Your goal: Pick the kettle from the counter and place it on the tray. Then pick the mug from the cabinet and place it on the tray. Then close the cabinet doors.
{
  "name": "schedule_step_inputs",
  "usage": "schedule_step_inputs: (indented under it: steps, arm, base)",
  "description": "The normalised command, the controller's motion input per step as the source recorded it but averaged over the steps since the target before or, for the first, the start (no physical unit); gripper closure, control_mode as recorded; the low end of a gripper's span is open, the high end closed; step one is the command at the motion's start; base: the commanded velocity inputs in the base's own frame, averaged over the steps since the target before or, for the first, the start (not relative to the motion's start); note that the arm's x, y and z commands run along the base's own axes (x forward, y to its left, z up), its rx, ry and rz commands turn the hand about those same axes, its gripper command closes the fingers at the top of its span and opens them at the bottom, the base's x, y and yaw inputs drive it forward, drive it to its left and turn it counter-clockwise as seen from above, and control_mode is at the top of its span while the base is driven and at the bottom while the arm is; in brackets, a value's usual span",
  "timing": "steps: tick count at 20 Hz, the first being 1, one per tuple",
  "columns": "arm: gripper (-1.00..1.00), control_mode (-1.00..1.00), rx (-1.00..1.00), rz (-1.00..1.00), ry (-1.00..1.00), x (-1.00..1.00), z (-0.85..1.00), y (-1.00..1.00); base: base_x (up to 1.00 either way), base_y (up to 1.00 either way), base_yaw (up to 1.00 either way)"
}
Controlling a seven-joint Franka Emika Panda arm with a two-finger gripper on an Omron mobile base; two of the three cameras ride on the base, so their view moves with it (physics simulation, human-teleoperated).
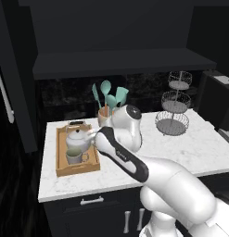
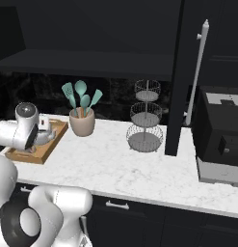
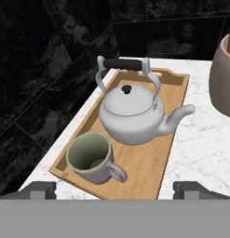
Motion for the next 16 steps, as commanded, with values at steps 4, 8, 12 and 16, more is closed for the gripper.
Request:
schedule_step_inputs:
  steps: [4, 8, 12, 16]
  arm:
    - [-1.00, -1.00, 0.00, -0.24, 0.06, 0.00, 0.06, -0.02]
    - [-1.00, -1.00, 0.00, -0.19, 0.02, 0.00, 0.00, -0.01]
    - [-1.00, -1.00, 0.00, -0.14, 0.01, 0.00, 0.00, 0.00]
    - [-1.00, -1.00, 0.00, -0.03, 0.00, 0.00, 0.00, 0.00]
  base:
    - [0.00, 0.00, 0.00]
    - [0.00, 0.00, 0.00]
    - [0.00, 0.00, 0.00]
    - [0.00, 0.00, 0.00]
